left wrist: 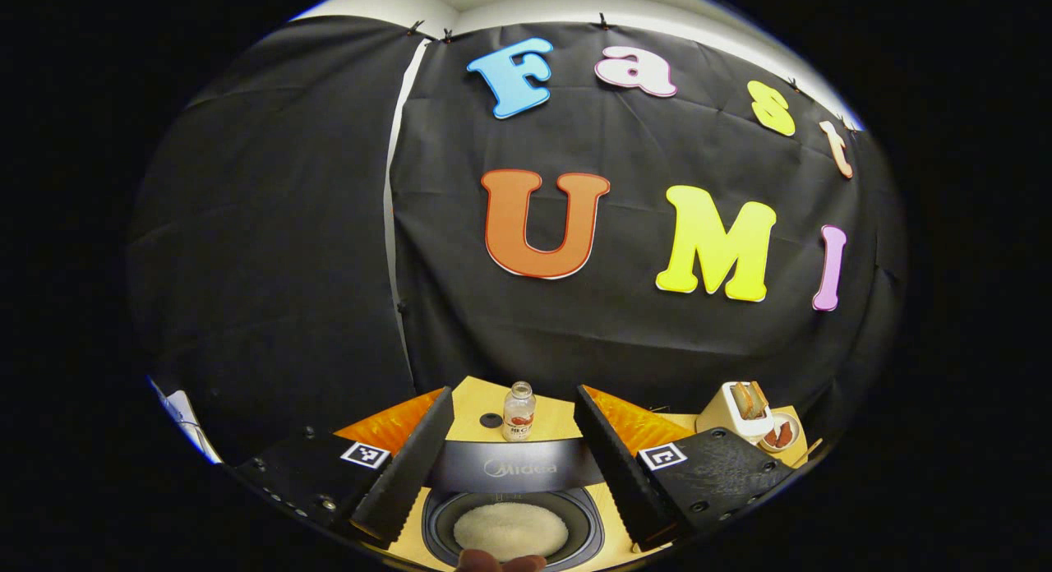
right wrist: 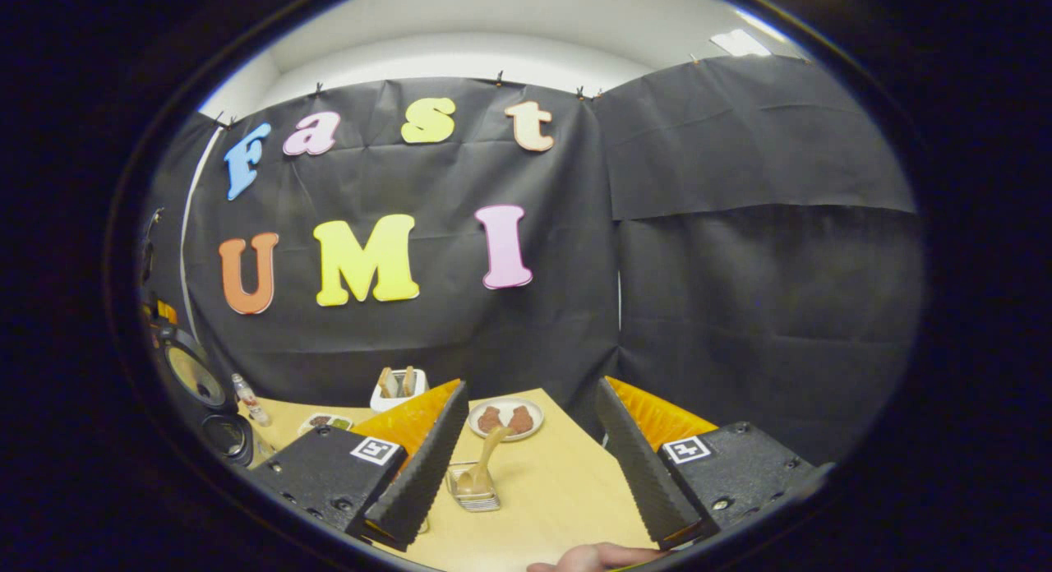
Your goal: Close the left gripper, press the button to open the rice cooker; take a wooden spoon from the chopstick holder with the right hand, scoop a spoonful of rice and pour it into the rice cooker, then put the wooden spoon back into the chopstick holder.
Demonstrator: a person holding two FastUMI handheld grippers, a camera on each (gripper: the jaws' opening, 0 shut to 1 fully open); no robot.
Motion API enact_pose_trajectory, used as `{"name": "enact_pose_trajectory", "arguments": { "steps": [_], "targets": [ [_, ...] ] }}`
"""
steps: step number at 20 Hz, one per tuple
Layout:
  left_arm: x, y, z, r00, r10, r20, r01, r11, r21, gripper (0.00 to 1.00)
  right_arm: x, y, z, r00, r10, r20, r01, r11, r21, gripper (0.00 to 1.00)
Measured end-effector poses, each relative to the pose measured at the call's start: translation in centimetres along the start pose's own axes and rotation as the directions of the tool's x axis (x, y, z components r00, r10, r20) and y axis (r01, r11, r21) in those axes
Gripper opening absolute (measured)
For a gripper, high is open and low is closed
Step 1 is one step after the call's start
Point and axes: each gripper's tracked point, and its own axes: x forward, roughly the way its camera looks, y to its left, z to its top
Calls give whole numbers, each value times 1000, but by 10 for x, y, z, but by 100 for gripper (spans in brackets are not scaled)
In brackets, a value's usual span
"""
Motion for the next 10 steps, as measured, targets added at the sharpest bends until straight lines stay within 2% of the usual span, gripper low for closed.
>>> {"name": "enact_pose_trajectory", "arguments": {
  "steps": [1,3,4,6,10],
  "targets": [
    [2,2,-5,1000,15,-19,-14,1000,6,95,-3,1,0,1000,-3,3,3,1000,-5,97],
    [-1,2,-11,998,22,-58,-21,1000,16,96,-6,8,1,1000,15,6,-15,1000,-10,100],
    [-2,-1,-17,997,20,-78,-19,1000,20,96,-7,16,1,999,40,2,-40,999,-12,97],
    [-10,-4,-25,995,10,-99,-7,1000,30,97,-7,31,-3,996,84,-4,-84,996,-27,100],
    [-27,-8,-46,991,-15,-131,19,999,29,97,-8,64,-5,985,174,-11,-174,984,-42,97]
  ]
}}
